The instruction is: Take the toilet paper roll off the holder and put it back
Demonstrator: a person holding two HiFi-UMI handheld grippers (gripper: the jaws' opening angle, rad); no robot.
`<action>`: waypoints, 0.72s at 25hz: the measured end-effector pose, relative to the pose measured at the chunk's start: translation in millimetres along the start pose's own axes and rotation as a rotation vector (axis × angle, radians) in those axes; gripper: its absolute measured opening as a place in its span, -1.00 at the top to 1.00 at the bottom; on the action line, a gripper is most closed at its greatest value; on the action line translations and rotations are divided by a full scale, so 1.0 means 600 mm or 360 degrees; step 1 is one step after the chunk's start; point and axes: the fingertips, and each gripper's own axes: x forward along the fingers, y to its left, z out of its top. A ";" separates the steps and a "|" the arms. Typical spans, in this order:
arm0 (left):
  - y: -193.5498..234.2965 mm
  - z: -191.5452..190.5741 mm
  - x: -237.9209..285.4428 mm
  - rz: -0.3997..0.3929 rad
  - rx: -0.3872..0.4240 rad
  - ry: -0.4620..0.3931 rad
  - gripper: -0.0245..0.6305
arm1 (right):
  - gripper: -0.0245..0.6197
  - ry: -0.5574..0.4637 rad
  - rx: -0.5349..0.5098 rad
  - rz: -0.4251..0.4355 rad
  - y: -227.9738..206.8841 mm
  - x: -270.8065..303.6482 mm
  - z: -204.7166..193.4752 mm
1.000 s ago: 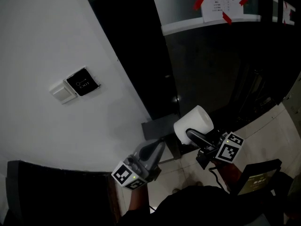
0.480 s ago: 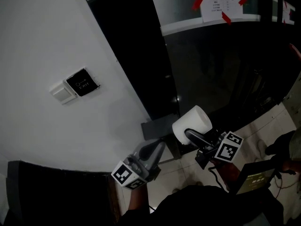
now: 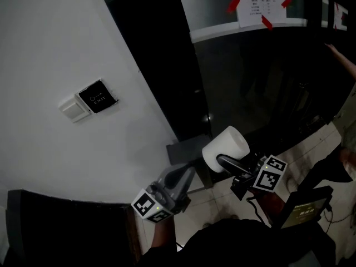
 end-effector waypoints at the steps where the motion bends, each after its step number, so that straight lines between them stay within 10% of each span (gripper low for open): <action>1: 0.000 0.000 0.000 0.0001 0.0000 0.0000 0.93 | -0.52 0.0001 0.0004 -0.0004 -0.001 0.000 0.000; 18: -0.009 -0.006 -0.010 0.0049 -0.0025 0.0021 0.93 | -0.52 0.0019 0.0064 -0.0023 -0.004 -0.007 -0.010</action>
